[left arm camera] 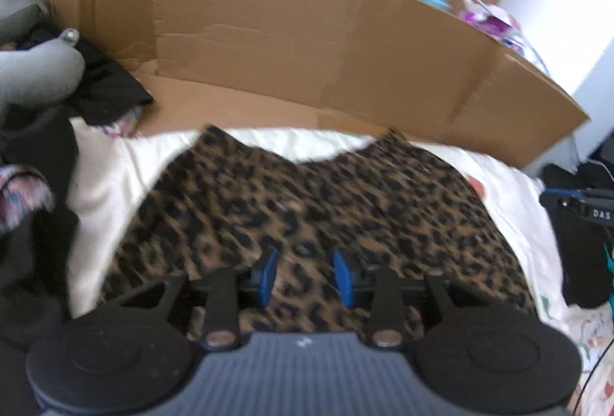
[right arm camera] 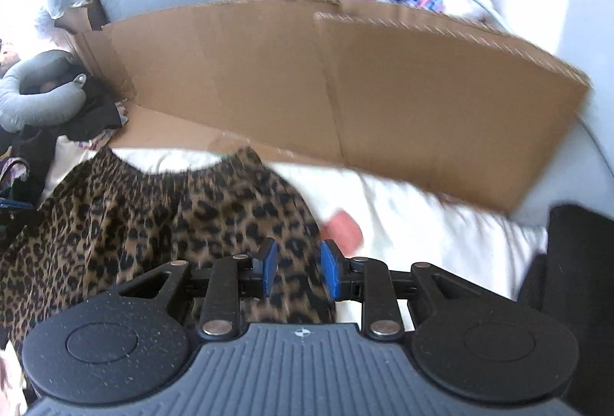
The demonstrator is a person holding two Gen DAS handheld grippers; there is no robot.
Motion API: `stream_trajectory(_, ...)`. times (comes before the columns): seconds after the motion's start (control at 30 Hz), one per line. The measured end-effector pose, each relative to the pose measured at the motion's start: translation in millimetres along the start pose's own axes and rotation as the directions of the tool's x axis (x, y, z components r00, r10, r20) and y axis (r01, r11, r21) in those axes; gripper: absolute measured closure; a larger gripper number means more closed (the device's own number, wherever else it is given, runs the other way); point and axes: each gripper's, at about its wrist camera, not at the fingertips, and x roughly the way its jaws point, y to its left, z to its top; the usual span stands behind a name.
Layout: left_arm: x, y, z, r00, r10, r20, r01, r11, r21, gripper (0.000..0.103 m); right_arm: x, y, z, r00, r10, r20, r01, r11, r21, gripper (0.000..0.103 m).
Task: Fold clothes
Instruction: 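Lower the trousers flat onto the duvet and open both grippers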
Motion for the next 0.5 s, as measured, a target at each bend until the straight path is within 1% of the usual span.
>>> stream_trajectory(0.17, -1.0, -37.0, -34.0, 0.997, -0.058, -0.049, 0.059, 0.998, 0.022, 0.068, -18.4, -23.9, -36.9, 1.000, 0.001, -0.010, 0.000, 0.996, 0.084, 0.071)
stream_trajectory(0.27, -3.5, -57.0, -50.1, 0.997, -0.053, -0.060, 0.056, 0.997, 0.058, 0.068, -25.2, -39.9, -58.2, 1.000, 0.020, -0.018, -0.018, 0.988, 0.151, 0.071)
stream_trajectory(0.37, -4.8, -68.4, -61.9, 0.993, -0.085, -0.076, 0.089, 0.995, 0.047, 0.067, -26.8, -44.6, -71.6, 0.999, 0.034, -0.010, -0.031, 0.980, 0.194, 0.071)
stream_trajectory(0.5, -5.6, -87.5, -76.5, 0.988, -0.102, -0.115, 0.113, 0.989, 0.100, 0.067, -28.9, -50.9, -89.5, 0.999, 0.051, 0.000, -0.049, 0.967, 0.251, 0.071)
